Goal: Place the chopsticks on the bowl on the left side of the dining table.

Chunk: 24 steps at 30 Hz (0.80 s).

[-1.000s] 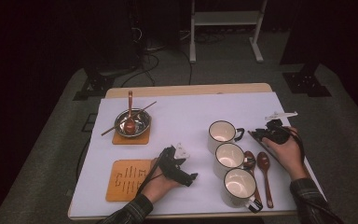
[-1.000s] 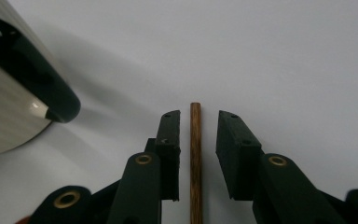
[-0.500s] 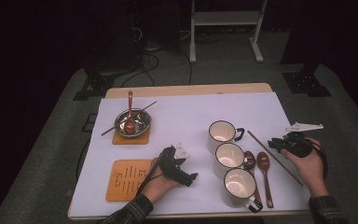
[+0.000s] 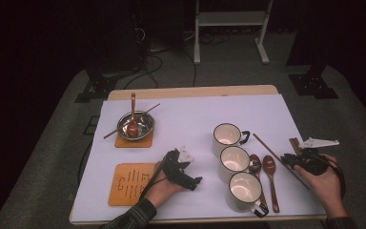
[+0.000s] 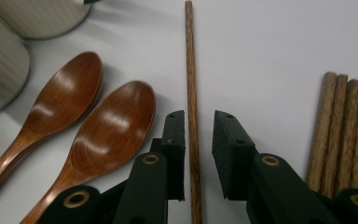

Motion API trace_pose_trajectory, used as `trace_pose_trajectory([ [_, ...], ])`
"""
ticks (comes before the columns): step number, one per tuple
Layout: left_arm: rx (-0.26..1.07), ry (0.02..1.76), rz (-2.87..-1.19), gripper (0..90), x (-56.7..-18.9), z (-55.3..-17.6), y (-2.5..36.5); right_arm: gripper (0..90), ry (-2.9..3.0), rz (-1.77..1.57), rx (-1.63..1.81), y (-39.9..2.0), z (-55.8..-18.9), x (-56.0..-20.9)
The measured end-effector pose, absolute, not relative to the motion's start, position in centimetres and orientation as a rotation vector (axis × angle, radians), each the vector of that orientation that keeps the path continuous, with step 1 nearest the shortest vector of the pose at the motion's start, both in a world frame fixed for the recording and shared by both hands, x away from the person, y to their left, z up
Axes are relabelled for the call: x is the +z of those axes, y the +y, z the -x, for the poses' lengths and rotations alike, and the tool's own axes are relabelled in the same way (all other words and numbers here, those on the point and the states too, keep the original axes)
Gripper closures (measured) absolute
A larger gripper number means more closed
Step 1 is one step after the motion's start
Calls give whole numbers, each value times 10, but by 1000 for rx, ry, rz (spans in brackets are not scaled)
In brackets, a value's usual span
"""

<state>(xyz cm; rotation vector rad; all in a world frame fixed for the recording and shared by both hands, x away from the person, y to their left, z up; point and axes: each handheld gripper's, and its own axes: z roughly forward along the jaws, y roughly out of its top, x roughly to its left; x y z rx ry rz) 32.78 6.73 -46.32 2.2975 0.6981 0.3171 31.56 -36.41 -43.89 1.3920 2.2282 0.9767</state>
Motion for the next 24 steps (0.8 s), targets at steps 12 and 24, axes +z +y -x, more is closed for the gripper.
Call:
trace_pose_trajectory([
  [12, 317, 698, -2299, 0, -463, -328, 67, 821, 2268, -1414, 905, -364, -306, -448],
  [24, 317, 697, -2301, 0, -463, -328, 67, 845, 2264, -1418, 877, -361, -306, -448],
])
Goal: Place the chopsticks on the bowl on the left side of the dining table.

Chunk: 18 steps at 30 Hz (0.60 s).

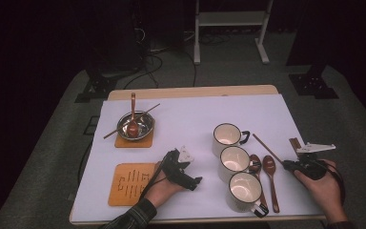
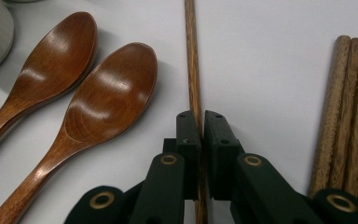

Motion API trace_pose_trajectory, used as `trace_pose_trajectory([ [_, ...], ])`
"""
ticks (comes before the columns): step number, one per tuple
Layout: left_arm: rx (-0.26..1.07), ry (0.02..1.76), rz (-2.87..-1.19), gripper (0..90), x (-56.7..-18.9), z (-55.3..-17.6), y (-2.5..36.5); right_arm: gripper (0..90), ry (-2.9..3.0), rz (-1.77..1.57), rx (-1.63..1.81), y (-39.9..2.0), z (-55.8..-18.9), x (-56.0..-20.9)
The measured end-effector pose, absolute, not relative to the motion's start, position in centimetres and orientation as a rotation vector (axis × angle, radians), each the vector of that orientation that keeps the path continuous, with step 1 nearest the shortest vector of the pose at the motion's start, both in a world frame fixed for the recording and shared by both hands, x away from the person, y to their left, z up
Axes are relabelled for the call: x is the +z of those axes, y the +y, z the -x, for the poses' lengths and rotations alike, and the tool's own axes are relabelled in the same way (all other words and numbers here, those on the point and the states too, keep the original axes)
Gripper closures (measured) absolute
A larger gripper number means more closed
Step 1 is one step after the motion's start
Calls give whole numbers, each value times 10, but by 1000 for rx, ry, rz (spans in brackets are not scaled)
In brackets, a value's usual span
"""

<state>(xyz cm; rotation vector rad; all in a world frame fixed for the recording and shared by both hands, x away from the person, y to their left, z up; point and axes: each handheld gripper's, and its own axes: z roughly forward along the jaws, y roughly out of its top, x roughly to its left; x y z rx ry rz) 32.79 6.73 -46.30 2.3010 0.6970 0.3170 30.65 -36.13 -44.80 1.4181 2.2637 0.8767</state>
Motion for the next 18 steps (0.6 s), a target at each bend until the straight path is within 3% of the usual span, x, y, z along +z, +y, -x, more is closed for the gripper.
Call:
trace_pose_trajectory([
  [18, 316, 693, -2303, 0, -463, -328, 67, 845, 2205, -1420, 979, -367, -311, -430],
])
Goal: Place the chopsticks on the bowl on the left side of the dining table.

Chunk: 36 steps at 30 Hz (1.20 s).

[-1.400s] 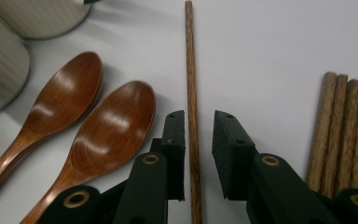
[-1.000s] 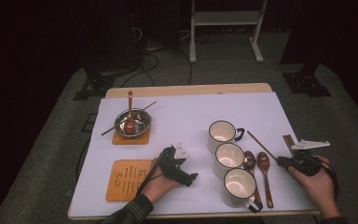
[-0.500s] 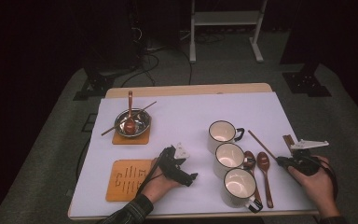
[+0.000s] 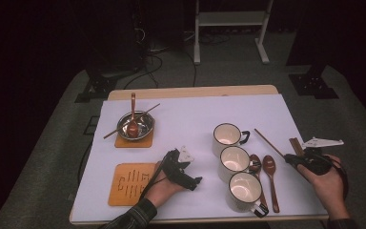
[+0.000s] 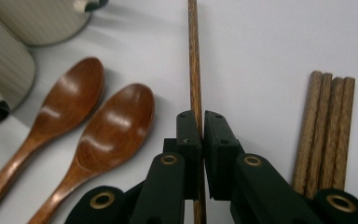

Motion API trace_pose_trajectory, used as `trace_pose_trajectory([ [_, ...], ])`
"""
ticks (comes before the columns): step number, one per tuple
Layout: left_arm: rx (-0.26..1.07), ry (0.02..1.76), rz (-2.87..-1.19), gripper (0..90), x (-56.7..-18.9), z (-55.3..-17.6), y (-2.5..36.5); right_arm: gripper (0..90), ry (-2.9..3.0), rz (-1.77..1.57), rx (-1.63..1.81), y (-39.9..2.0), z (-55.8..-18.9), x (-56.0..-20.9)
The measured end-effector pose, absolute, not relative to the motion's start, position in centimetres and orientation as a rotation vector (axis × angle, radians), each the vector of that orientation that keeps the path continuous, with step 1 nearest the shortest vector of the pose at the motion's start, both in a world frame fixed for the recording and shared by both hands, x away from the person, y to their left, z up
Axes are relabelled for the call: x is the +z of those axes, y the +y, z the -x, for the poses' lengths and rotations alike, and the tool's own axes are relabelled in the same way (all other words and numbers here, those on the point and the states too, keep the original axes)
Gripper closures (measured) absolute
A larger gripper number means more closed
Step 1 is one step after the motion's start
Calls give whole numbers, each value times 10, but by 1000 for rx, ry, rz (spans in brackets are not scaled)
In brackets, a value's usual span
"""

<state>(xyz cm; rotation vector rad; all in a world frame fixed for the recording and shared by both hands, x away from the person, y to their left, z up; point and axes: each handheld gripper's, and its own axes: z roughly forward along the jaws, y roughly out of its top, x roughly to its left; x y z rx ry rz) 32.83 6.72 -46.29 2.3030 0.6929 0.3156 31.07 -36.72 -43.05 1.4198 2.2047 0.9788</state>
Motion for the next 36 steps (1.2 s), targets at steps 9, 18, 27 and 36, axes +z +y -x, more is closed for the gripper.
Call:
trace_pose_trajectory([
  [9, 317, 703, -2341, 0, -458, -329, 64, 845, 2182, -1409, 1046, -370, -325, -413],
  [18, 289, 693, -2337, 0, -448, -334, 72, 845, 2202, -1379, 1065, -366, -337, -405],
  [27, 268, 636, -2332, 23, -436, -339, 82, 845, 2219, -1317, 1110, -358, -348, -390],
  [36, 254, 604, -2326, 22, -427, -346, 93, 845, 2249, -1253, 1164, -347, -353, -378],
])
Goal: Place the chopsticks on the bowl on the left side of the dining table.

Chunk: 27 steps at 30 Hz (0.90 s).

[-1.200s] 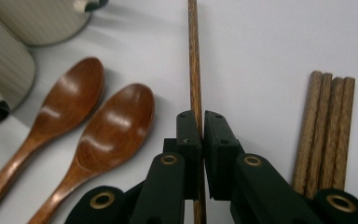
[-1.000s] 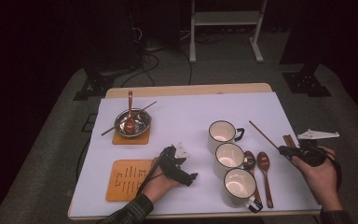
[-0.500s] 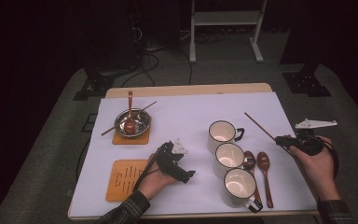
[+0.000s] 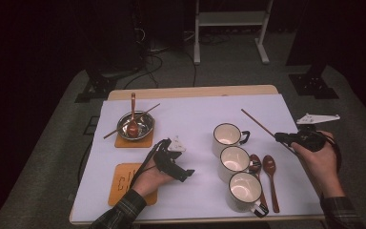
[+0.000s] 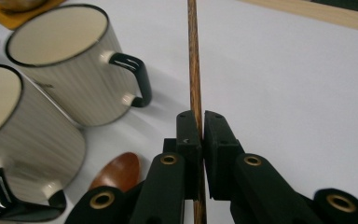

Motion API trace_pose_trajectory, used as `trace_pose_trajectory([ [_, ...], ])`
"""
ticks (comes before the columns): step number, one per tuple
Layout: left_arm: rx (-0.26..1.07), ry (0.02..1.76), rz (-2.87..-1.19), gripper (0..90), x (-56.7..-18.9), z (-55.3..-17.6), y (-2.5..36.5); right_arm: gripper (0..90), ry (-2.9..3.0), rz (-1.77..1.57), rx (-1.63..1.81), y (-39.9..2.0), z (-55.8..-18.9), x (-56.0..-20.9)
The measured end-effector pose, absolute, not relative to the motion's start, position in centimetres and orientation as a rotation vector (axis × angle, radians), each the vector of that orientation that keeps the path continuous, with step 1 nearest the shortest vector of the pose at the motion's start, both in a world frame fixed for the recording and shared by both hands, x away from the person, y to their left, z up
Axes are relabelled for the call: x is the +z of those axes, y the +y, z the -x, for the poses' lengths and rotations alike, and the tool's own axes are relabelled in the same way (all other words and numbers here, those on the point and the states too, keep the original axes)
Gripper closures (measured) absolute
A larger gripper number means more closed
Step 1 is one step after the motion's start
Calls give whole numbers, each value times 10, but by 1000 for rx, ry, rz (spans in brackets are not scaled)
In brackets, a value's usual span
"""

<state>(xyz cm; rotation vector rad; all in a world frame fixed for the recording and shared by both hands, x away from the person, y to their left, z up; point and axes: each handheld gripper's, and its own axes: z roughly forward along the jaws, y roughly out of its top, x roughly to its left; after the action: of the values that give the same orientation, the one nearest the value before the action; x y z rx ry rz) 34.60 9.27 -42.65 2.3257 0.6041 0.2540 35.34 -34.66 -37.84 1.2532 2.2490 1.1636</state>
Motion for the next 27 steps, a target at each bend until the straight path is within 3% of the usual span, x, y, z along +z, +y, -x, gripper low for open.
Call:
trace_pose_trajectory([
  [27, 263, 510, -2272, 21, -378, -356, 120, 845, 2410, -1015, 1242, -290, -376, -354],
])
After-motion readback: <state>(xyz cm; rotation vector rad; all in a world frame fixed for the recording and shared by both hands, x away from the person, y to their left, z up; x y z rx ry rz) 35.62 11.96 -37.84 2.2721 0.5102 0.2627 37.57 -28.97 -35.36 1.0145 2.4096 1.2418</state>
